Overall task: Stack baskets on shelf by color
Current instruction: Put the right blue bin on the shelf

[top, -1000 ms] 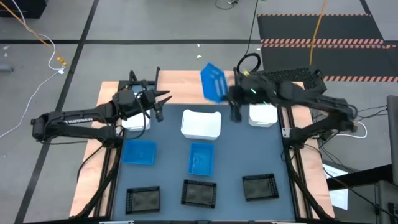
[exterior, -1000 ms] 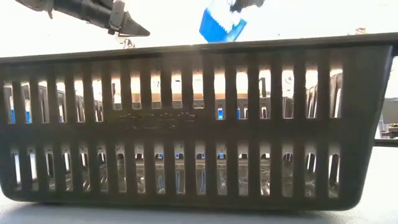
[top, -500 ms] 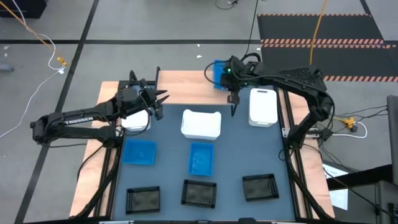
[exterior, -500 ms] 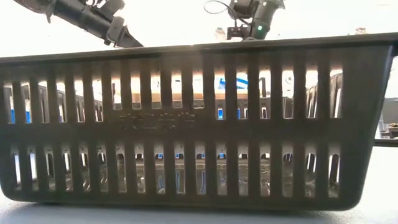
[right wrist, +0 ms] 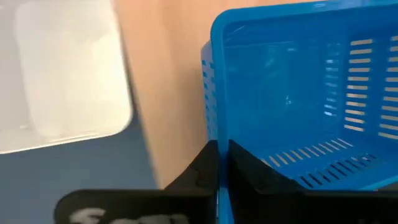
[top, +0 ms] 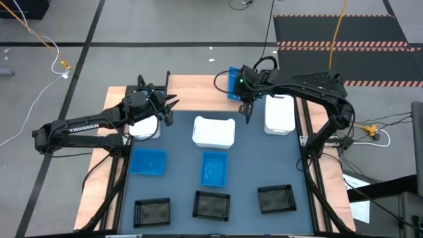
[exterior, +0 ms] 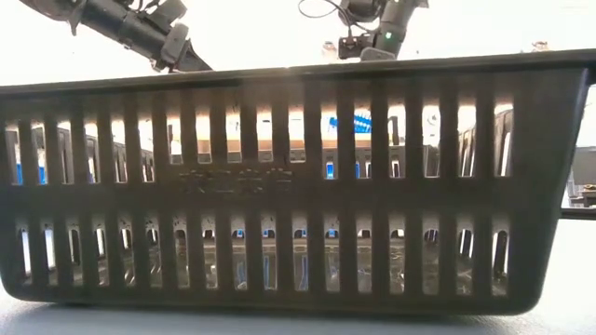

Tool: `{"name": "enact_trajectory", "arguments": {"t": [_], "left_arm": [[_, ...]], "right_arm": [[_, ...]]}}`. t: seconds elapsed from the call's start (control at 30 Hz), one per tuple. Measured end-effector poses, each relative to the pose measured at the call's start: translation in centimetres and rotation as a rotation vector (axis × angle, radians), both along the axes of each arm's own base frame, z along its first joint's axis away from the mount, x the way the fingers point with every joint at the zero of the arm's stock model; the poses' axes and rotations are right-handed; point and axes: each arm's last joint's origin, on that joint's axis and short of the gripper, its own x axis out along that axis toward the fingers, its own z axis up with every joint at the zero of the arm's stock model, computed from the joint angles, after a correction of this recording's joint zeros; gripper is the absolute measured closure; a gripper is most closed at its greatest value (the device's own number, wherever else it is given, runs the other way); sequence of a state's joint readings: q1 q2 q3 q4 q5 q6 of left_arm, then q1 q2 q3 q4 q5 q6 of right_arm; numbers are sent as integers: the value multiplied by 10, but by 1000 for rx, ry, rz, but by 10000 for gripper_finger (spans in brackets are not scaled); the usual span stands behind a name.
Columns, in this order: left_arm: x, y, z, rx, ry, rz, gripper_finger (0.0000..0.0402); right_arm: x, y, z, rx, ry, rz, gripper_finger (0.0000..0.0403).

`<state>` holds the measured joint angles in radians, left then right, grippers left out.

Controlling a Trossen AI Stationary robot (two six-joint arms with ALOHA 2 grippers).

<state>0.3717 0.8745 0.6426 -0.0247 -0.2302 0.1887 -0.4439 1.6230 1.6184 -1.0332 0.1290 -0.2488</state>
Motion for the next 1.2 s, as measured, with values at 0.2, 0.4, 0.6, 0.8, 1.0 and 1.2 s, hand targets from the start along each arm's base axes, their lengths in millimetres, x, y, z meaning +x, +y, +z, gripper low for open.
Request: {"name": "enact_trajectory", "arguments": {"t": [0.2, 0.4, 0.6, 0.8, 1.0, 1.2], "left_arm": [[0, 0, 0, -30, -17, 9, 295], [0, 0, 0, -31, -18, 9, 295], [0, 0, 0, -25, -14, 7, 295], [0, 0, 0, -15, -8, 4, 295], [0, 0, 0, -15, -8, 4, 295], [0, 0, 0, -14, -8, 4, 295]], "right_arm": [[3, 8, 0, 22, -13, -36, 369], [1, 9, 3, 12, -15, -21, 323], [1, 11, 10, -7, -64, -10, 293], [-2, 12, 14, -39, -73, -20, 289], [-5, 12, 10, -65, -25, -47, 295], [-4, 15, -7, -45, 10, -43, 296]]}}
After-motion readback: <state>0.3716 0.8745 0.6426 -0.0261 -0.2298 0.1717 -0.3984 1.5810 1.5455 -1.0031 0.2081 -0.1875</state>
